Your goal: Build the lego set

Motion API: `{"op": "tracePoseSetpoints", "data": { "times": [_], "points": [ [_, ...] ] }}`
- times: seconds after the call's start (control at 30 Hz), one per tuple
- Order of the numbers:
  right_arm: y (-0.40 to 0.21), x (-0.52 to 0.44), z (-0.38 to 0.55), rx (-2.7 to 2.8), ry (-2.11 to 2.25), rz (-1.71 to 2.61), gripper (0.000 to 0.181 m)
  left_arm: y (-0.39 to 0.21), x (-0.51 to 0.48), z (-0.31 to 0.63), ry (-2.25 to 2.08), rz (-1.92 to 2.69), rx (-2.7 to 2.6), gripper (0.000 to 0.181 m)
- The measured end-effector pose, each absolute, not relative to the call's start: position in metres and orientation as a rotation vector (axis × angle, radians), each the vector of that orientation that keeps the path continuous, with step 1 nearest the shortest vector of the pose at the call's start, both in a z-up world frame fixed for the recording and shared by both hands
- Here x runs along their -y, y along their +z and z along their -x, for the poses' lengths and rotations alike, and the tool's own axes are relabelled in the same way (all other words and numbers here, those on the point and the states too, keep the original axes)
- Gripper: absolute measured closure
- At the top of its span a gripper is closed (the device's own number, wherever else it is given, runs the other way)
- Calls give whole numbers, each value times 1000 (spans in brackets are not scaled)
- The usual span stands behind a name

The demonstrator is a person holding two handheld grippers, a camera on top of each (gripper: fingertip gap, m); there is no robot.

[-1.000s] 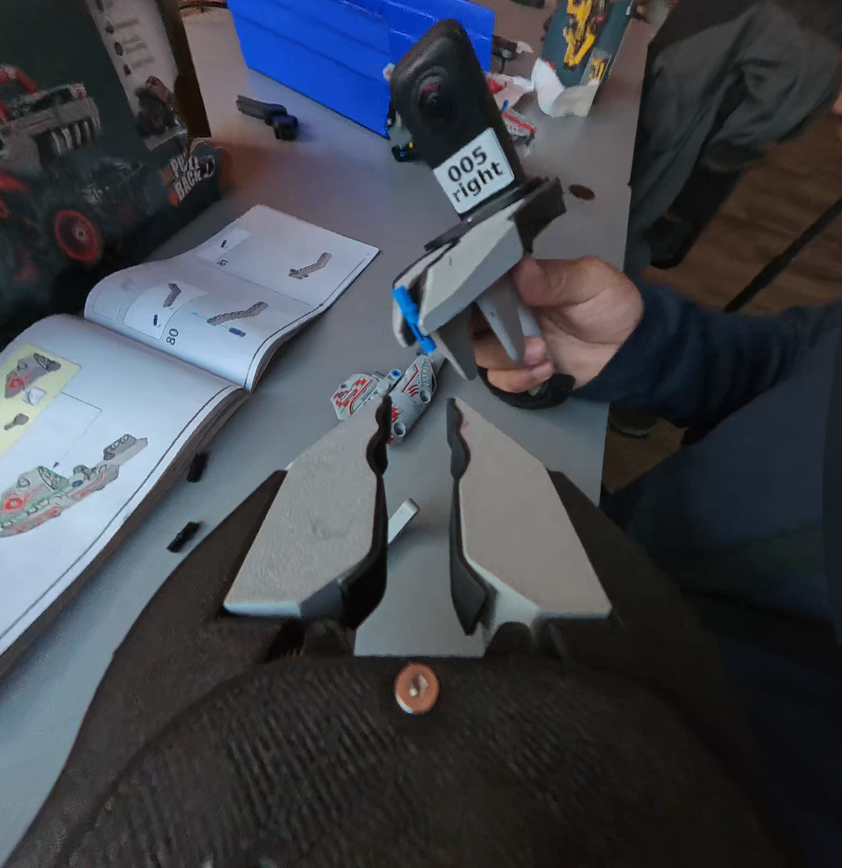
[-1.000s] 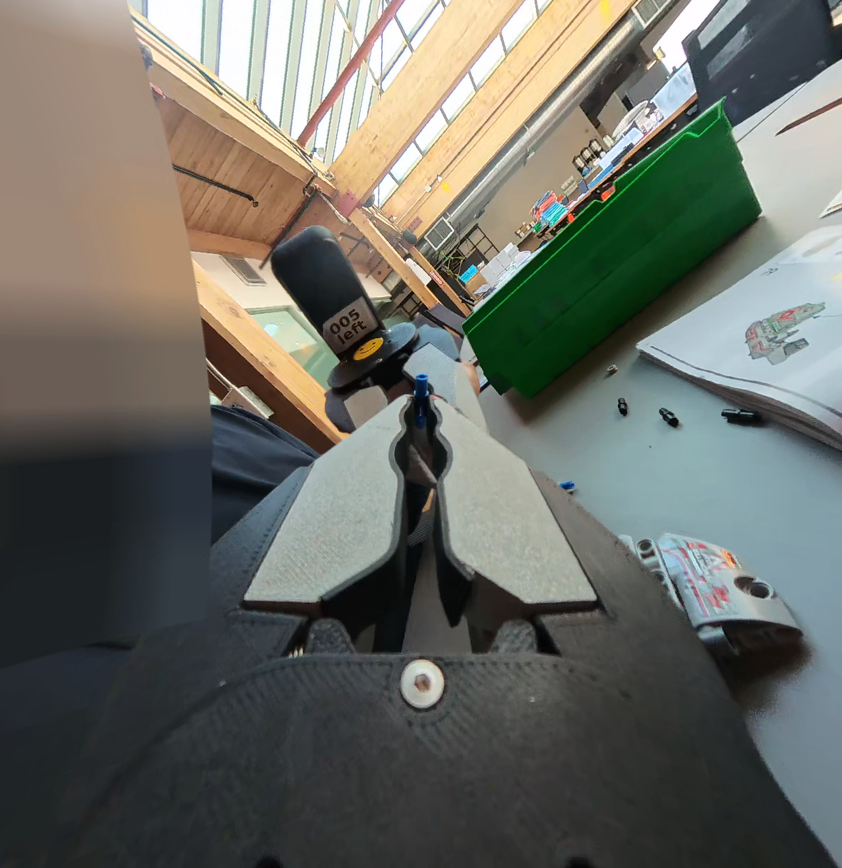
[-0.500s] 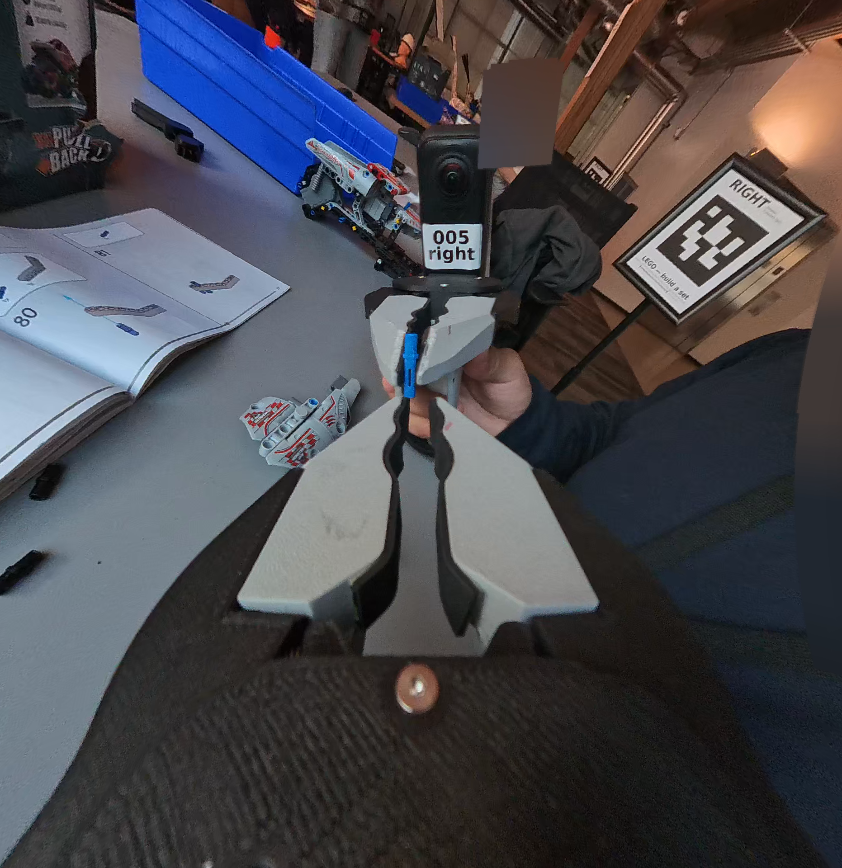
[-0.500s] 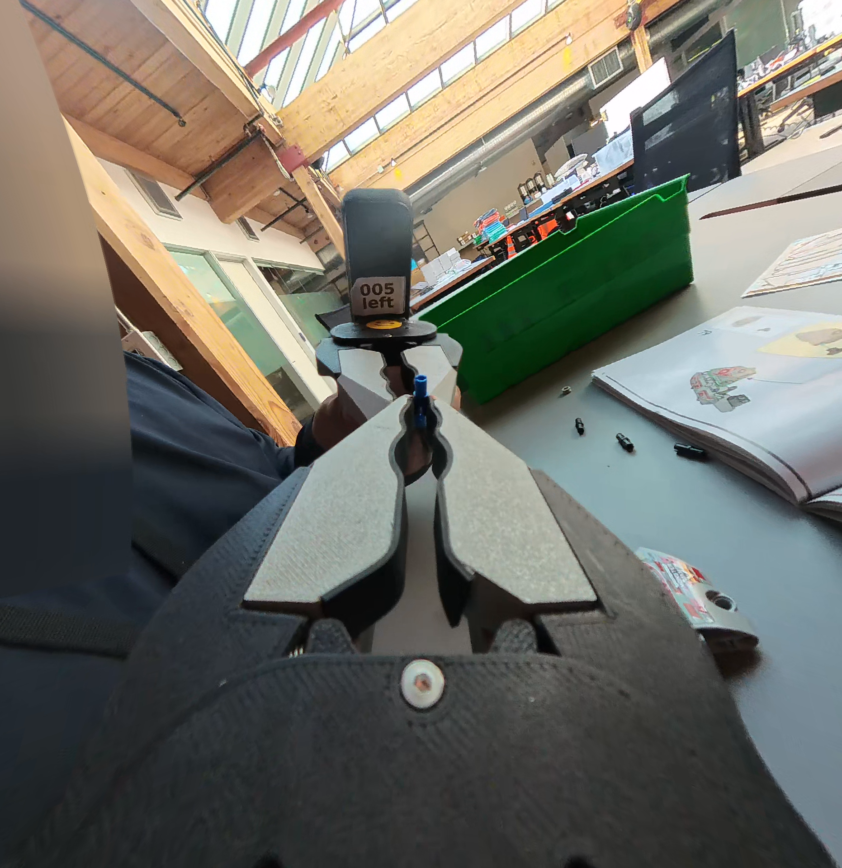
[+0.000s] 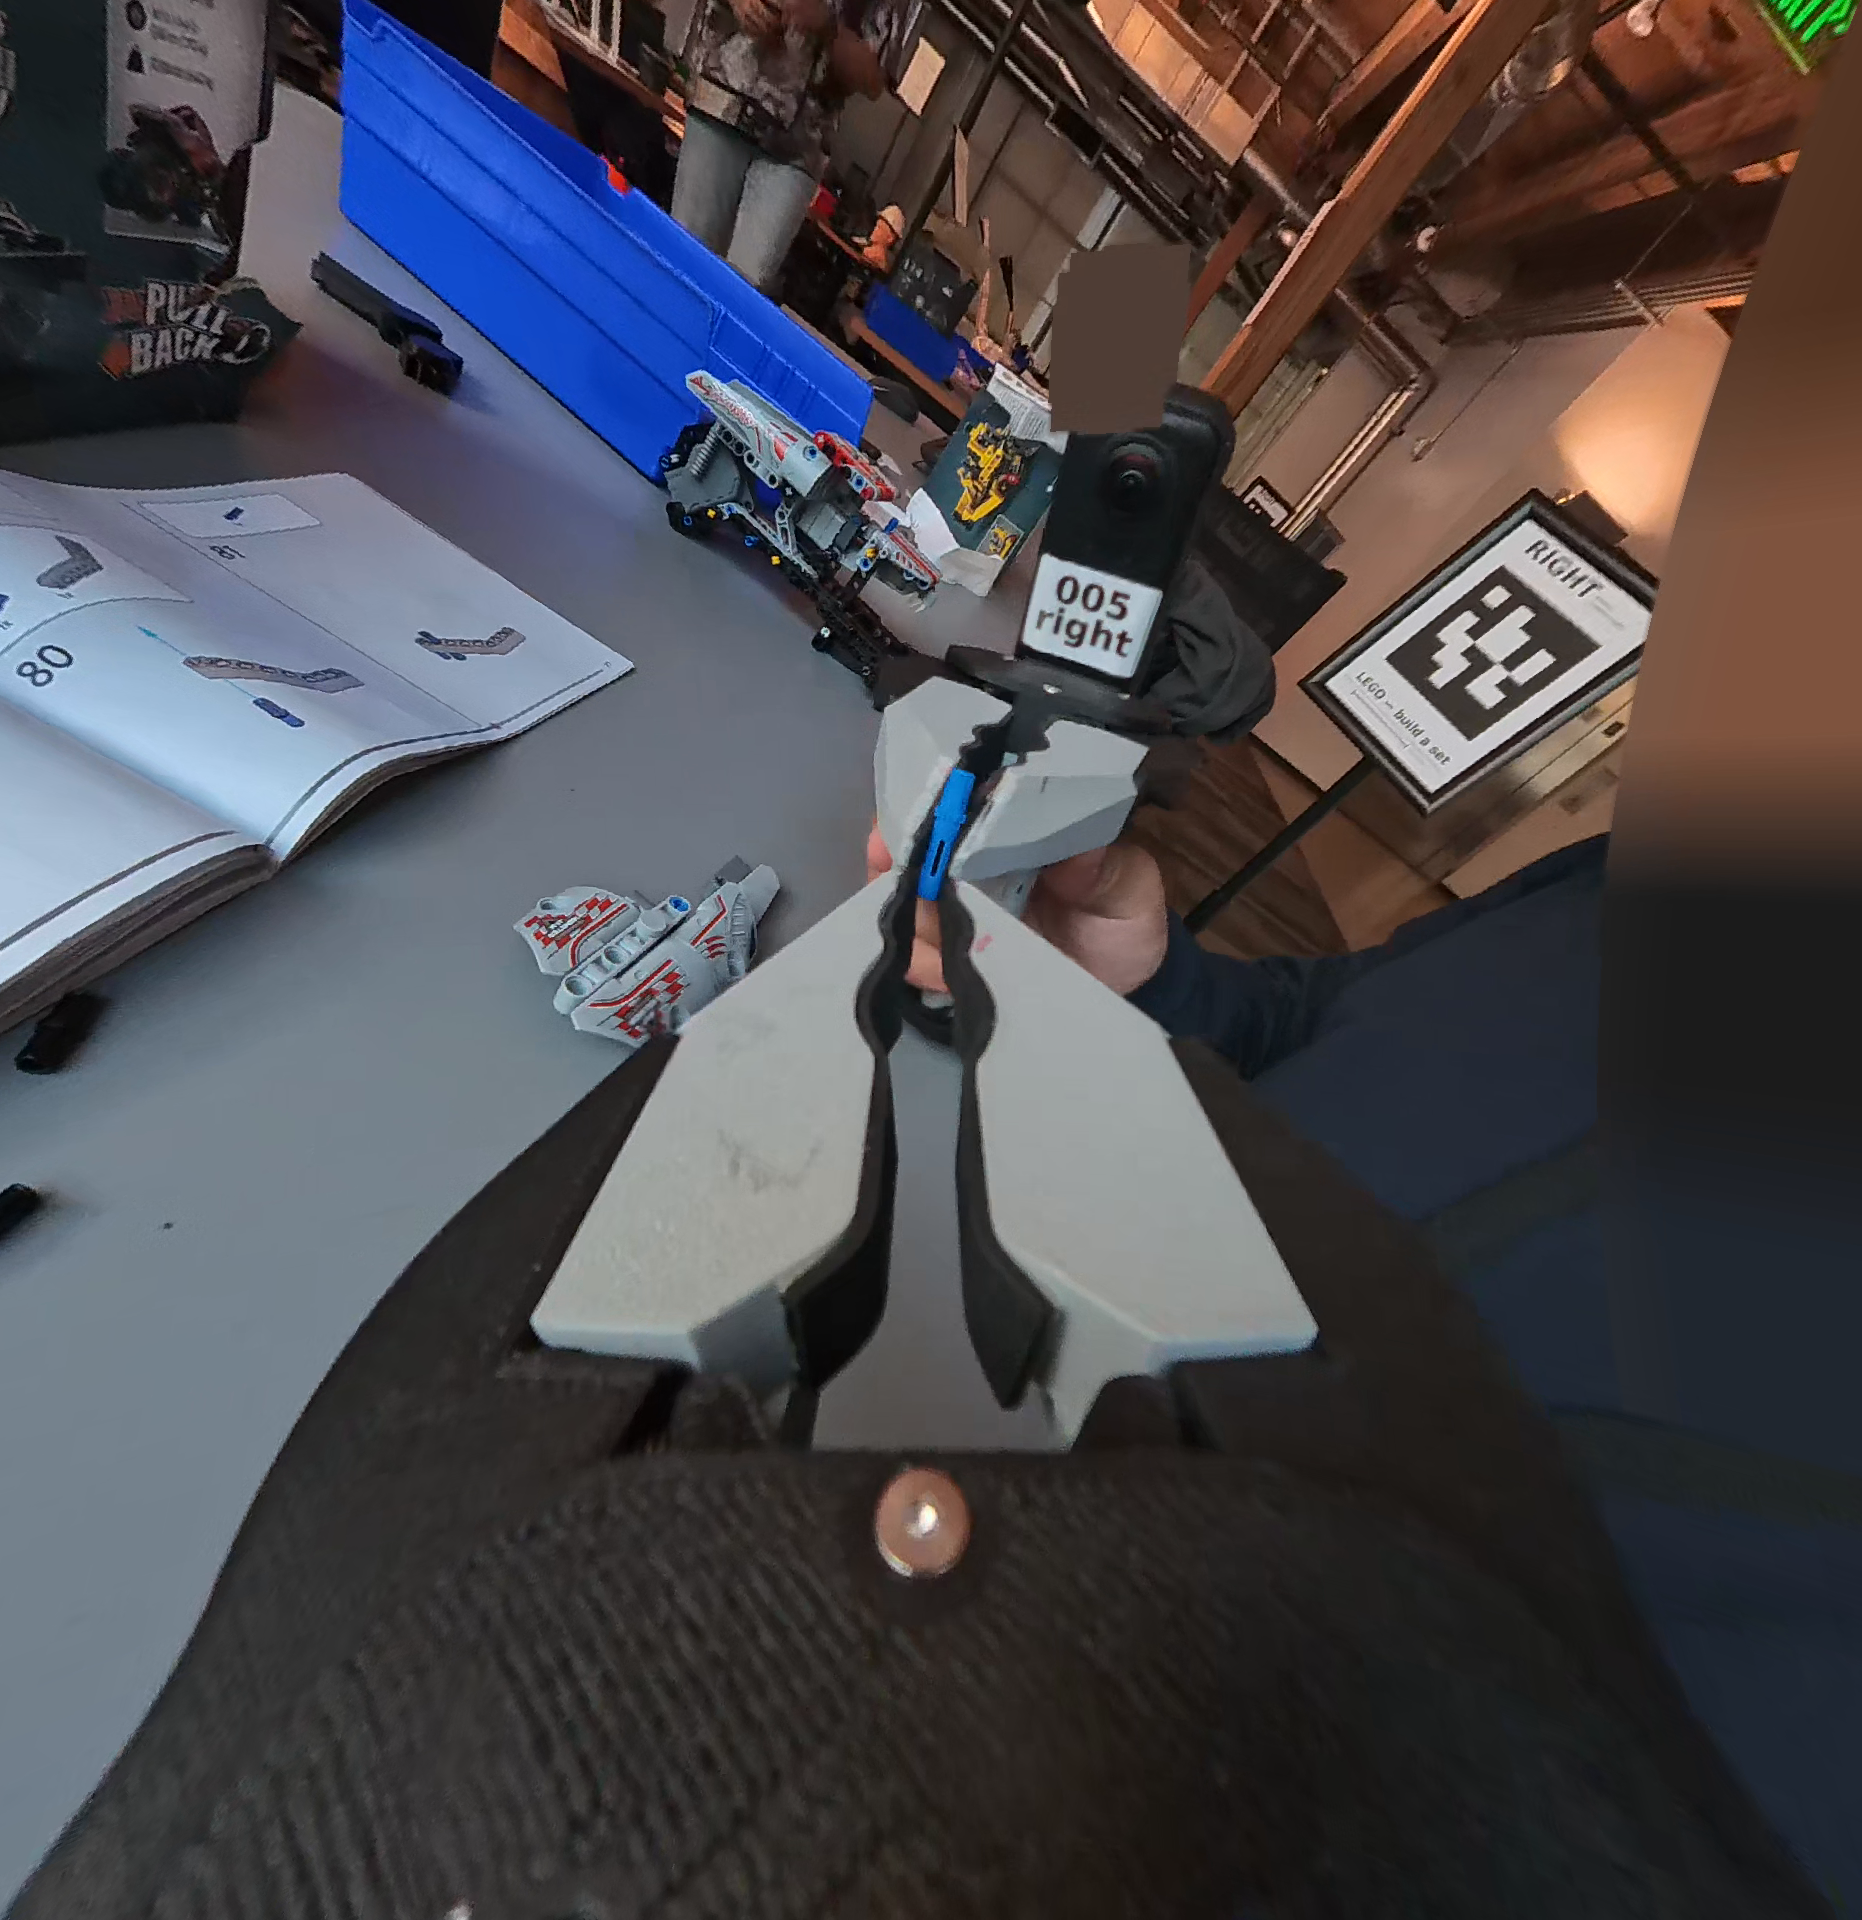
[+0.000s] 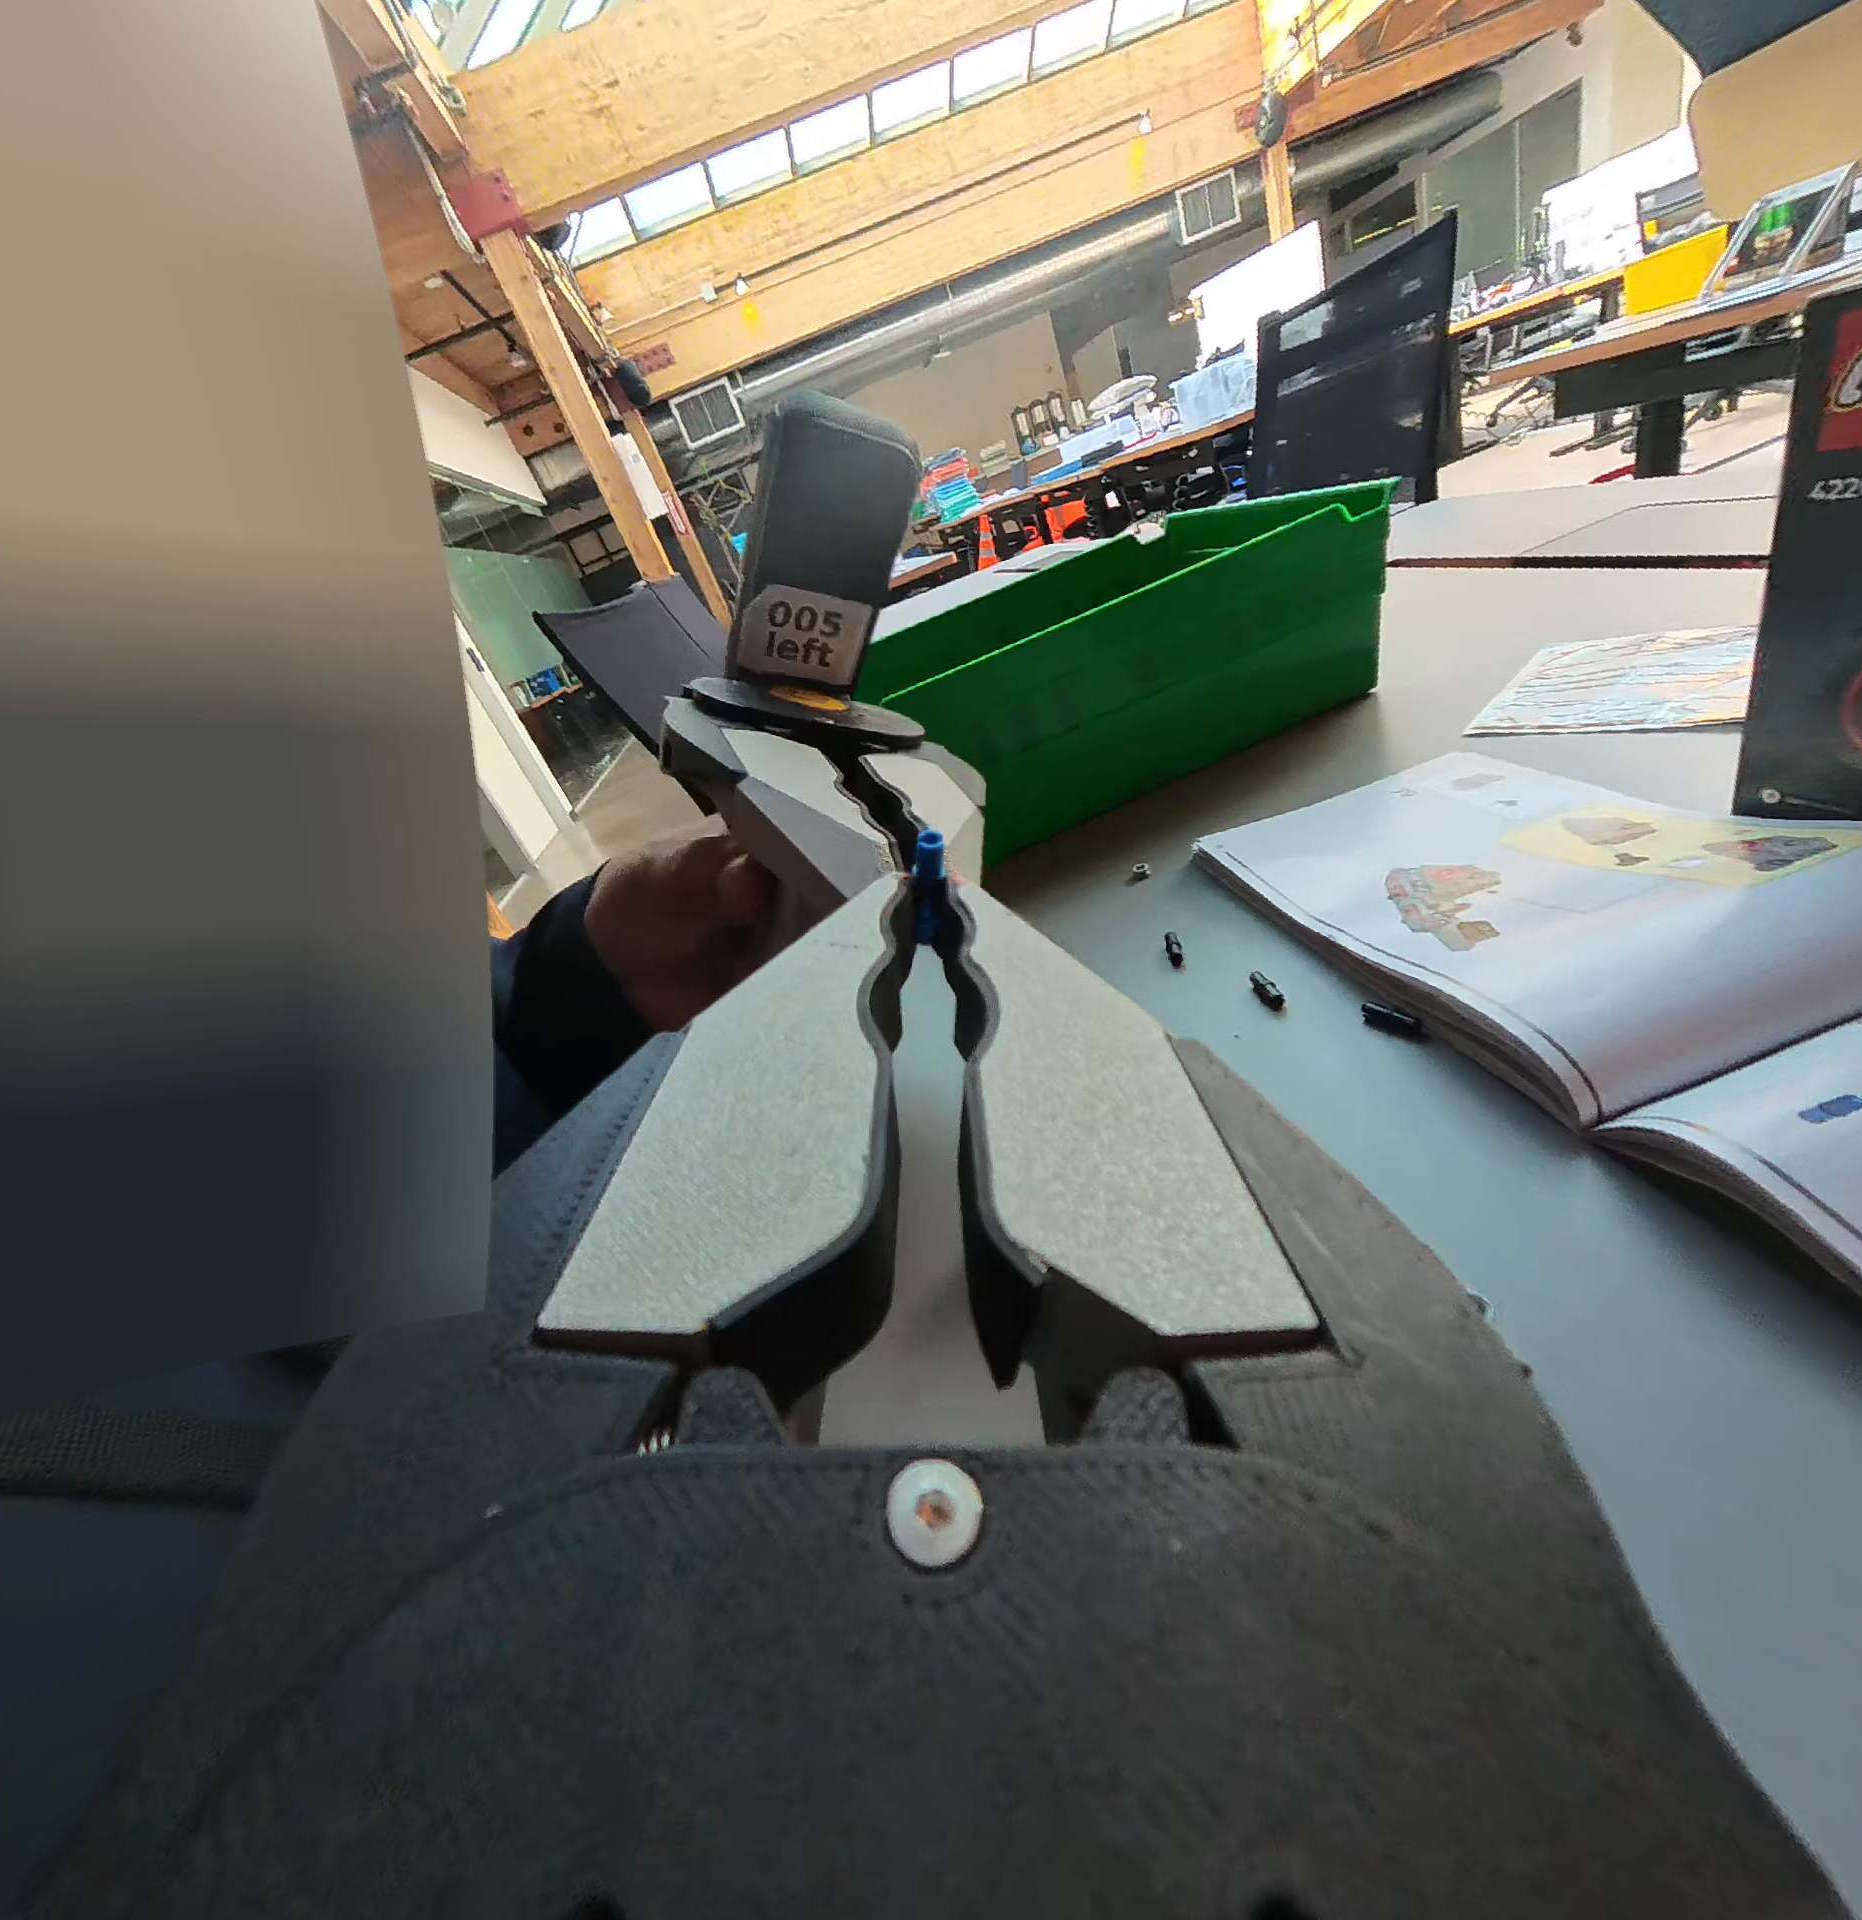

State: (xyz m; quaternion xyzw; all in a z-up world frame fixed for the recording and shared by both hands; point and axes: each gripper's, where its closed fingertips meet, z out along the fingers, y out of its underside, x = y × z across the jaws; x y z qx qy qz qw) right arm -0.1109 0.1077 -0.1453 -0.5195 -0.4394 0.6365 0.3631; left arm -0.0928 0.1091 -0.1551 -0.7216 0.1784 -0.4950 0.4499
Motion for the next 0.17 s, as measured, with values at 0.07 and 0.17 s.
{"op": "tracePoseSetpoints", "data": {
  "times": [0.07, 0.17],
  "points": [
    [-149, -110, 109, 1134, 1628, 1370, 180, -159, -112, 93, -1134, 1809, -491, 180],
    [-158, -114, 106, 1141, 1663, 1447, 180, -168, -116, 92, -964, 1861, -592, 181]
  ]
}}
